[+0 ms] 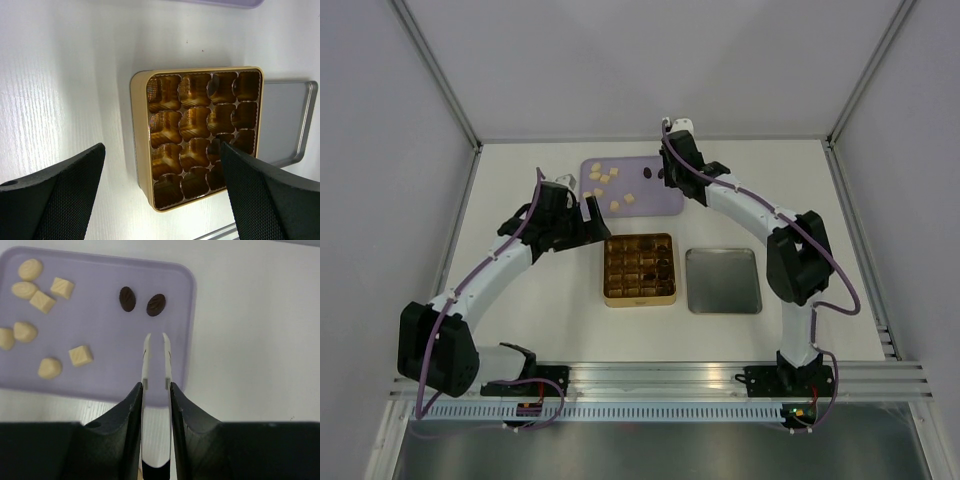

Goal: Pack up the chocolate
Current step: Pick up the fake chocolate from the plate.

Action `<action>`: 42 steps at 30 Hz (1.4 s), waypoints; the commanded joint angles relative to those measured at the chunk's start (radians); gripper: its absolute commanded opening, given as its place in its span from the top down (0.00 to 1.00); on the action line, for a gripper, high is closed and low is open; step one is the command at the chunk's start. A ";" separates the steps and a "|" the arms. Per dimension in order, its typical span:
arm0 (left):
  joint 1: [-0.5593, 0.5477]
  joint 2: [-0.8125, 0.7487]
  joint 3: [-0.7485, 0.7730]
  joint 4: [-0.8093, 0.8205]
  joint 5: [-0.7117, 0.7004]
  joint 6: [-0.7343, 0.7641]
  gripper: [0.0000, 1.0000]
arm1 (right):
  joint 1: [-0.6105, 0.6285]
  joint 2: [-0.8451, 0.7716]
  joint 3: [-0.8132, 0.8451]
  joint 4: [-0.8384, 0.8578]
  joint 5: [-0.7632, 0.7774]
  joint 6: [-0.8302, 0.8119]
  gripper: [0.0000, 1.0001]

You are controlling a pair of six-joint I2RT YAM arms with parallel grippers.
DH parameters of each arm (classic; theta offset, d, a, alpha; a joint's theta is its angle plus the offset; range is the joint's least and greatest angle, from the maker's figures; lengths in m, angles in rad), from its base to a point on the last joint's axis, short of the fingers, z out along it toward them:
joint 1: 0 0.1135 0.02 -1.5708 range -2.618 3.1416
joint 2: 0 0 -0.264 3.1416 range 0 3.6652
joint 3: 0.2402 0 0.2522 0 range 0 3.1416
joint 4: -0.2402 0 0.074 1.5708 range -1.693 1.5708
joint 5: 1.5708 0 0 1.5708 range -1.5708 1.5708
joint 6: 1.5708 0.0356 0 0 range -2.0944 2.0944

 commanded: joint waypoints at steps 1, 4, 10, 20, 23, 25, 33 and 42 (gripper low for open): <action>0.006 0.014 0.047 0.010 0.009 0.017 0.00 | -0.019 0.054 0.087 0.028 0.032 0.076 0.68; 0.006 0.032 0.059 0.002 0.014 0.022 0.00 | -0.035 0.100 0.117 0.045 0.025 0.090 0.67; 0.006 0.046 0.065 -0.007 0.008 0.026 0.00 | -0.042 0.176 0.188 0.065 0.014 0.095 0.64; 0.009 0.038 0.068 -0.019 -0.015 0.042 0.00 | -0.045 0.302 0.272 0.026 0.066 0.136 0.62; 0.009 0.040 0.067 -0.019 -0.018 0.042 0.00 | -0.045 0.331 0.298 0.015 0.084 0.148 0.62; 0.009 0.041 0.067 -0.019 -0.018 0.043 0.00 | -0.045 0.356 0.318 0.002 0.089 0.156 0.62; 0.011 0.038 0.068 -0.019 -0.023 0.045 0.00 | -0.049 0.385 0.351 -0.009 0.066 0.173 0.66; 0.011 0.038 0.068 -0.019 -0.023 0.042 0.00 | -0.049 0.315 0.308 -0.031 0.060 0.188 0.65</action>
